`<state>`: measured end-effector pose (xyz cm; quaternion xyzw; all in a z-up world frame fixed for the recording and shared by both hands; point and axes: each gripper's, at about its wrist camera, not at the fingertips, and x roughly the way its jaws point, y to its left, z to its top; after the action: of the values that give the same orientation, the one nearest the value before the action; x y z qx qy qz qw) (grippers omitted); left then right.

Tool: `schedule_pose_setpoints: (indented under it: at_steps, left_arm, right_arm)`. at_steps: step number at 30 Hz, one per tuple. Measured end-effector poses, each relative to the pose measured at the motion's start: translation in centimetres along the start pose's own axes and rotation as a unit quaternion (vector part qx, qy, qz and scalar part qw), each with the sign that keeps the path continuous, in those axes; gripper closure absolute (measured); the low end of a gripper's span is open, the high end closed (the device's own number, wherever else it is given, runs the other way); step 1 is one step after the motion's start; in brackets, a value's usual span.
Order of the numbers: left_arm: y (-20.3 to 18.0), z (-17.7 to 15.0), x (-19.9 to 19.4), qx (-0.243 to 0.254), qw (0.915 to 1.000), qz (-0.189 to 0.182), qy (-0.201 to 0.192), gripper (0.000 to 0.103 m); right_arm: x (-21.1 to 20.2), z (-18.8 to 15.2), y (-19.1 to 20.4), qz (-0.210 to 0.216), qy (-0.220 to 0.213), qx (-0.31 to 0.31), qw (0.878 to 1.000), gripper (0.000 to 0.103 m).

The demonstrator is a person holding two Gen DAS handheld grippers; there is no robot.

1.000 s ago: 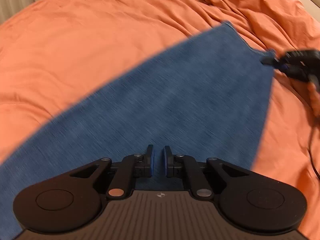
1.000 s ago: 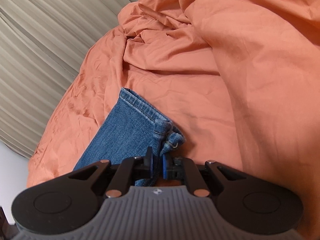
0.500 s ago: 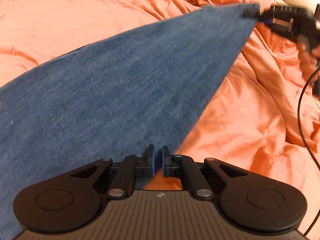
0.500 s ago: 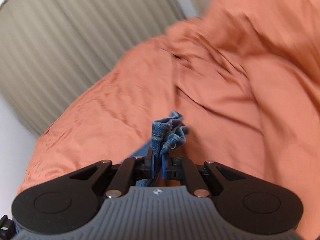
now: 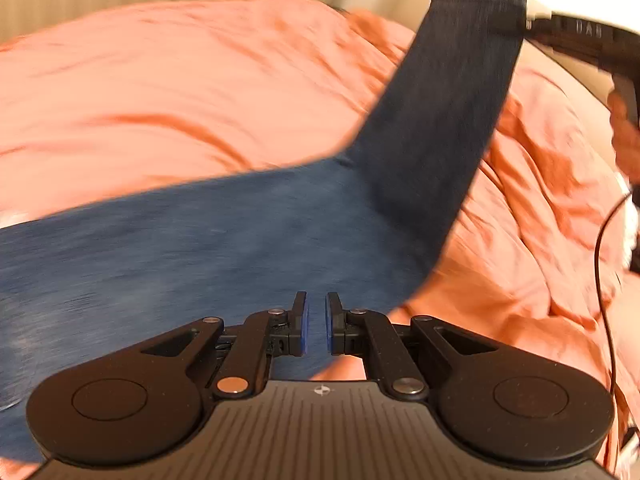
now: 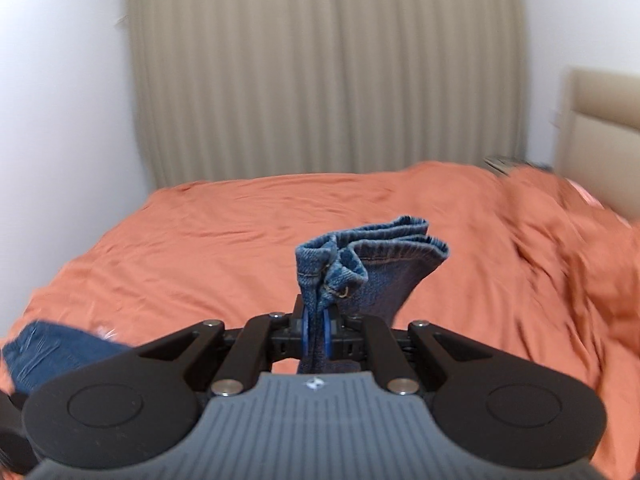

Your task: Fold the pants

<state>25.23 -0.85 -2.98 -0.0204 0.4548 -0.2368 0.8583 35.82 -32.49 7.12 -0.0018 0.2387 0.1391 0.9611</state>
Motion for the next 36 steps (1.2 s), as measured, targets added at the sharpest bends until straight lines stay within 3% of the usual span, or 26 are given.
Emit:
schedule_pose_setpoints:
  at_steps: [4, 7, 12, 15, 17, 22, 29, 32, 33, 34, 36]
  left_arm:
    - [3.0, -1.4, -3.1, -0.054, 0.9976, 0.035, -0.024, 0.092]
    - [5.2, -3.2, -4.2, -0.102, 0.9935, 0.034, -0.037, 0.091]
    - [8.6, -6.2, -4.3, -0.155, 0.9868, 0.03, -0.036, 0.091]
    - [9.8, -7.4, -3.9, -0.187, 0.9815, 0.013, -0.038, 0.091]
    - [10.5, -7.9, -3.7, -0.201, 0.9786, 0.0, -0.043, 0.087]
    - [12.0, -8.5, -2.1, -0.251, 0.9651, -0.046, -0.057, 0.075]
    - [14.2, -8.5, 0.8, -0.335, 0.9351, -0.093, -0.068, 0.064]
    - [14.9, -8.1, 2.8, -0.361, 0.9251, -0.098, -0.064, 0.062]
    - [15.1, -7.9, 3.6, -0.369, 0.9218, -0.102, -0.06, 0.06]
    - [15.3, -7.9, 4.4, -0.378, 0.9183, -0.103, -0.057, 0.057]
    - [15.6, -7.8, 5.6, -0.393, 0.9119, -0.103, -0.057, 0.049]
  right_arm:
    - [2.6, -0.3, 6.9, 0.032, 0.02, -0.043, 0.998, 0.101]
    - [5.1, -2.7, 11.3, 0.068, 0.049, -0.043, 0.996, 0.101]
    - [9.6, -11.6, 18.0, 0.132, 0.152, -0.048, 0.978, 0.101]
    - [11.4, -17.2, 20.9, 0.134, 0.227, -0.086, 0.961, 0.1]
    - [11.8, -19.3, 20.9, 0.132, 0.237, -0.105, 0.957, 0.098]
    - [12.1, -18.7, 20.4, 0.159, 0.254, -0.067, 0.952, 0.077]
    - [10.9, -15.8, 20.8, 0.206, 0.285, -0.078, 0.933, 0.07]
    - [11.4, -14.4, 20.2, 0.173, 0.275, -0.099, 0.941, 0.072]
    - [12.0, -14.2, 20.2, 0.152, 0.271, -0.114, 0.944, 0.081]
    - [12.6, -14.0, 20.0, 0.134, 0.271, -0.129, 0.944, 0.086]
    - [14.0, -14.0, 19.8, 0.109, 0.275, -0.15, 0.943, 0.086]
